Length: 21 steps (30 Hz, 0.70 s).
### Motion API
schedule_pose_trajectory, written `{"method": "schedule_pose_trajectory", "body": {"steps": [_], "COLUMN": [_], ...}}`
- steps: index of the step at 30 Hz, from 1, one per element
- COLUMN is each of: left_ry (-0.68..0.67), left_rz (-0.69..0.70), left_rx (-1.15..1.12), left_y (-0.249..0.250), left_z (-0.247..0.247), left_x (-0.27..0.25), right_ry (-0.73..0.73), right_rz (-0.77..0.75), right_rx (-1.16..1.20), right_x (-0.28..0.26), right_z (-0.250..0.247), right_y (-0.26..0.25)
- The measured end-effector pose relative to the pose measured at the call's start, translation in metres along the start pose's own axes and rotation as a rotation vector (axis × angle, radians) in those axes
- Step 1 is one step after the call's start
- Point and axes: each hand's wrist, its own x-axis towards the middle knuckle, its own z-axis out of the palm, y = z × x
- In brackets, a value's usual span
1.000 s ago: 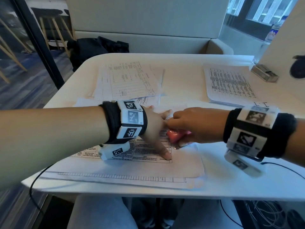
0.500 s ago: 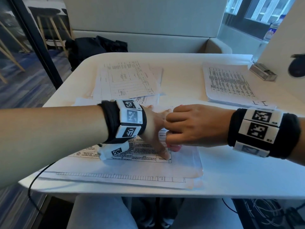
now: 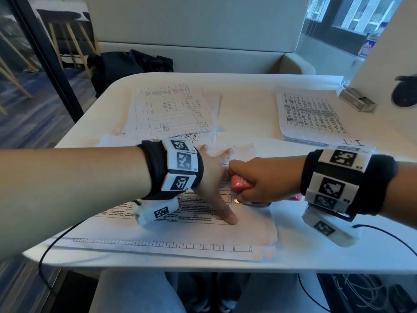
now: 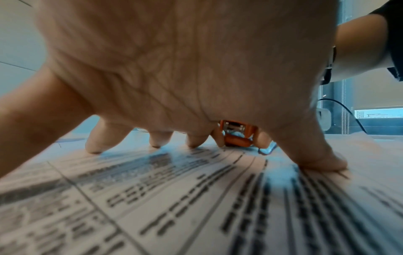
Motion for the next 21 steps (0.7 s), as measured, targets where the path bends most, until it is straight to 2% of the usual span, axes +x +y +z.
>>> {"method": "schedule_pose_trajectory", "body": {"steps": [4, 11, 16, 21], "left_ry": [-0.004, -0.027, -0.049, -0.068], "left_rz": [-0.005, 0.0, 0.003, 0.021], "left_rx": [0.02, 0.016, 0.018, 0.001], "left_y": [-0.001, -0.004, -0.004, -0.001], "left_z": [0.002, 0.002, 0.002, -0.008], "left_x": [0.001, 0.004, 0.004, -0.003], "right_ry": [-0.04, -0.078, -0.125, -0.087], "right_rz": [0.09, 0.146, 0.191, 0.178], "right_rx": [0.077, 0.177, 0.426, 0.375], "right_x": [0.003, -0.001, -0.001, -0.004], "right_z": [-0.004, -0.01, -0.013, -0.009], "right_y": [-0.002, -0.003, 0.003, 0.003]}}
